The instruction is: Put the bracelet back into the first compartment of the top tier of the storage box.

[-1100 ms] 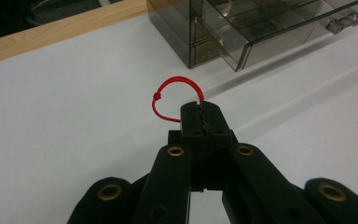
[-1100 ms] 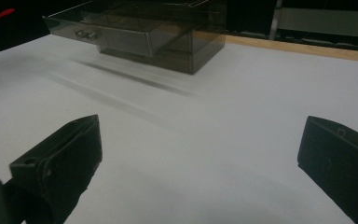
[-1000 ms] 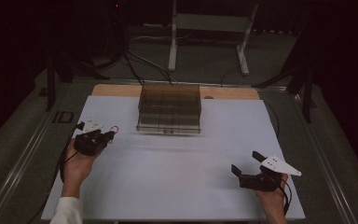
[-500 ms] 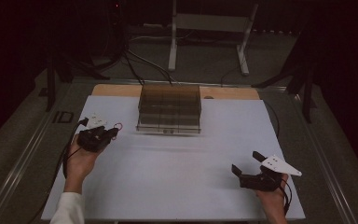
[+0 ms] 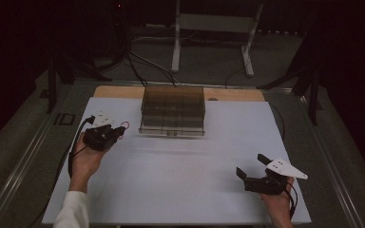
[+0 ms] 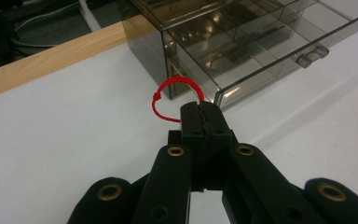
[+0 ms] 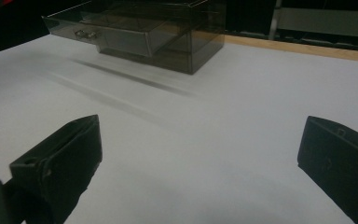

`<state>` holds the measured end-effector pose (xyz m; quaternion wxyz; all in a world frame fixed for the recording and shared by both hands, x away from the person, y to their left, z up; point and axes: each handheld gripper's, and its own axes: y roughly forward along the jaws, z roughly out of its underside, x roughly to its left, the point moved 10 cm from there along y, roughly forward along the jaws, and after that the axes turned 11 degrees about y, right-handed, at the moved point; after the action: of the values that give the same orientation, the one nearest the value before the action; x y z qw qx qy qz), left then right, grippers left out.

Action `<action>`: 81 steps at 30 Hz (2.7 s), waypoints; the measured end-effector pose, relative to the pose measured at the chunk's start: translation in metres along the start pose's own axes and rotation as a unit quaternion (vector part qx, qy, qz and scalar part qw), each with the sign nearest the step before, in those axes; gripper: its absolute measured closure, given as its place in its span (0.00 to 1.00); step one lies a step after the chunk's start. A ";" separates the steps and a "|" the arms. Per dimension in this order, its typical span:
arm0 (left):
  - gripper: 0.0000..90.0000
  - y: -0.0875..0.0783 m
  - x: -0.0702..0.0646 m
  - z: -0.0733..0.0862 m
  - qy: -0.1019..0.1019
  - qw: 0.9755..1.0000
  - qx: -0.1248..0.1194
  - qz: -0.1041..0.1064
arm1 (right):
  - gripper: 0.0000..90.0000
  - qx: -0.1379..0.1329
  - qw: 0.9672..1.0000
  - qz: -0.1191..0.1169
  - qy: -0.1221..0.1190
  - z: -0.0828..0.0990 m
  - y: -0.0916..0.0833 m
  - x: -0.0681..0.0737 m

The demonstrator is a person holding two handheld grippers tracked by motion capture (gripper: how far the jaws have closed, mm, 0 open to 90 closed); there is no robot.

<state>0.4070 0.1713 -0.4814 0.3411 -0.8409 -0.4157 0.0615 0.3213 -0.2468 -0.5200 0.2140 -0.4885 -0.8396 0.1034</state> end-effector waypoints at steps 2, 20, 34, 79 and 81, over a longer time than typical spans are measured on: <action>1.00 0.001 0.000 -0.002 0.000 1.000 -0.002 0.001 | 0.00 -0.001 1.000 0.000 0.000 0.000 0.000 0.000; 1.00 0.012 -0.004 -0.024 0.011 1.000 -0.007 0.011 | 0.00 -0.001 1.000 0.000 0.000 0.000 0.000 0.000; 1.00 0.019 -0.005 -0.037 0.010 1.000 -0.011 0.016 | 0.00 -0.002 1.000 -0.001 0.002 0.000 0.000 0.000; 1.00 0.055 -0.015 -0.058 0.021 1.000 0.001 0.022 | 0.00 -0.001 1.000 0.001 0.001 -0.001 0.000 -0.001; 1.00 0.057 -0.016 -0.059 0.023 0.999 0.004 0.021 | 0.00 -0.001 1.000 0.001 0.001 -0.001 0.000 -0.001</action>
<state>0.4567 0.1044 -0.4750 0.3527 -0.8494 -0.3894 0.0507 0.3222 -0.2479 -0.5199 0.2143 -0.4892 -0.8392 0.1025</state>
